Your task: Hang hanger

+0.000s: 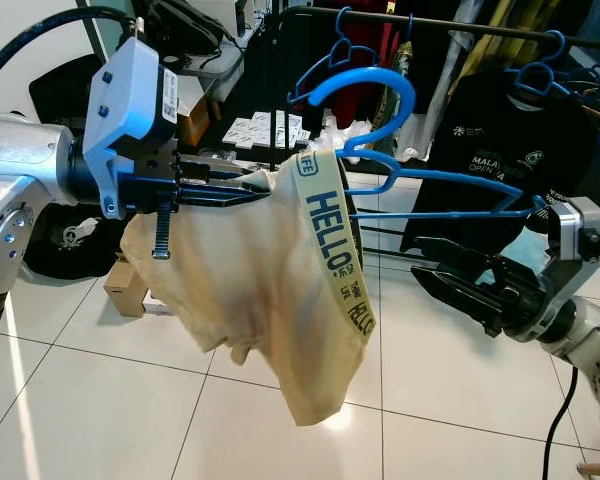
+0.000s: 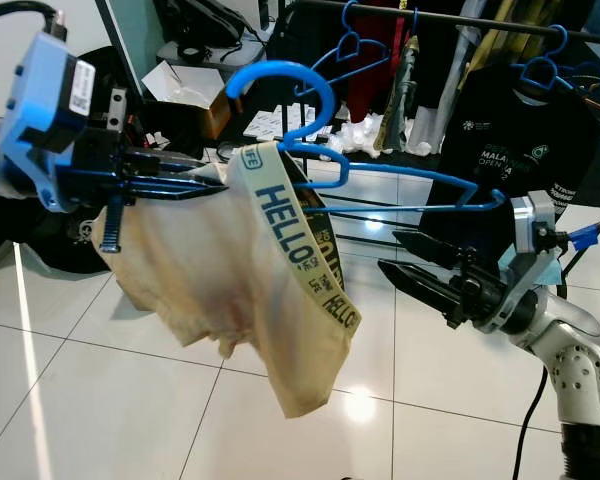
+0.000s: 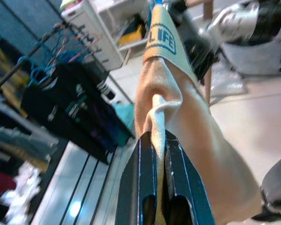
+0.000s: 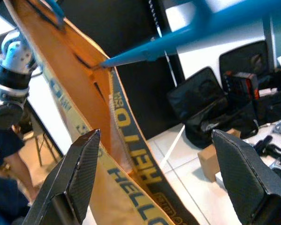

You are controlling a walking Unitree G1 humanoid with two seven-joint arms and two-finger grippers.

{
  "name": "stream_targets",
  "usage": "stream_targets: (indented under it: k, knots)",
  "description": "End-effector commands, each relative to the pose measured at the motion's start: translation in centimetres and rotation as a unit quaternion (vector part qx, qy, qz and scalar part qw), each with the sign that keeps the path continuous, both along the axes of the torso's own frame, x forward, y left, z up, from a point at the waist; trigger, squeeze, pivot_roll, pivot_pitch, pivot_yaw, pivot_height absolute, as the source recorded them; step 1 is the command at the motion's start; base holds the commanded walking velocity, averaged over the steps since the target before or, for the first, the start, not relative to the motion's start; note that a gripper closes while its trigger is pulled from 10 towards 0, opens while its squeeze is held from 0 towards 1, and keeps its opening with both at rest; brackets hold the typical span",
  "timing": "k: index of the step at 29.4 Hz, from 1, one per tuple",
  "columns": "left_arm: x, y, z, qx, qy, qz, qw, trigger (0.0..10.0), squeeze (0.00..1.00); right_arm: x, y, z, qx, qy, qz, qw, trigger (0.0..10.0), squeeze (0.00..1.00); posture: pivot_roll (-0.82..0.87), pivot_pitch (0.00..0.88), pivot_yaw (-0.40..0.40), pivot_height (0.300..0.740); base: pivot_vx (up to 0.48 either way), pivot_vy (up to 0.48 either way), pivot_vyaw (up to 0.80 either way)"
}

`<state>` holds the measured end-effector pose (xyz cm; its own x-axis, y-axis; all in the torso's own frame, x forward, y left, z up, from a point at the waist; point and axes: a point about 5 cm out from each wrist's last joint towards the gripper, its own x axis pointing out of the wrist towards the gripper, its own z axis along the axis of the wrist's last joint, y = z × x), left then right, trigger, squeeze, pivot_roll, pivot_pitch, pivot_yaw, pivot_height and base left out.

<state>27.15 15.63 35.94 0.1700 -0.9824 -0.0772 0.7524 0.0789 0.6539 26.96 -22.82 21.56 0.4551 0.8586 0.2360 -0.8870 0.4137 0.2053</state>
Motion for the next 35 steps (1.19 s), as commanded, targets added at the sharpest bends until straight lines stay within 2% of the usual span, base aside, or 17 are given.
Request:
stream_targets:
  k: [1, 4, 8, 10, 18, 24, 29, 35]
  knots:
    - [-0.6, -0.2, 0.8, -0.010, -0.014, -0.018, 1.000, 10.0, 0.00, 0.0, 0.2, 0.1, 0.002, -0.003, 0.004, 1.000, 10.0, 0.00, -0.02, 0.098, 0.025, 0.740, 0.000, 0.000, 0.00]
    - [-0.8, -0.4, 0.9, -0.018, -0.013, -0.028, 0.999, 10.0, 0.00, 0.1, 0.5, 0.0, 0.006, -0.002, 0.004, 1.000, 10.0, 0.00, -0.02, 0.098, 0.025, 0.740, 0.000, 0.000, 0.00]
    - [-1.3, -0.9, 1.7, -0.068, -0.003, -0.064, 0.996, 10.0, 0.00, 0.7, 1.8, -0.1, 0.038, -0.010, 0.007, 0.999, 10.0, 0.00, -0.02, 0.097, 0.024, 0.740, 0.000, 0.000, 0.00]
    - [-1.4, -1.0, 1.8, -0.078, 0.000, -0.073, 0.994, 10.0, 0.00, 0.8, 2.2, -0.2, 0.039, -0.013, 0.008, 0.999, 10.0, 0.00, -0.02, 0.098, 0.024, 0.740, 0.000, 0.000, 0.00]
    - [-1.7, -1.2, 2.5, -0.113, 0.006, -0.097, 0.989, 10.0, 0.00, 1.2, 2.5, -0.1, 0.049, -0.017, 0.001, 0.999, 10.0, 0.00, -0.02, 0.098, 0.022, 0.740, 0.000, 0.000, 0.00]
    - [-1.8, -0.9, 2.9, -0.123, 0.006, -0.099, 0.987, 10.0, 0.00, 0.8, 3.0, -0.2, 0.051, -0.012, 0.023, 0.998, 10.0, 0.00, -0.02, 0.100, 0.025, 0.740, 0.000, 0.000, 0.00]
    - [-1.8, -0.5, 3.0, -0.126, 0.011, -0.098, 0.987, 10.0, 0.00, 0.1, 3.3, 0.4, 0.084, -0.017, 0.063, 0.994, 10.0, 0.00, -0.02, 0.100, 0.027, 0.740, 0.000, 0.000, 0.00]
    - [-1.9, -0.5, 2.9, -0.124, 0.014, -0.102, 0.987, 10.0, 0.00, 0.2, 4.1, 0.5, 0.078, -0.023, 0.068, 0.994, 10.0, 0.00, -0.02, 0.100, 0.031, 0.740, 0.000, 0.000, 0.00]
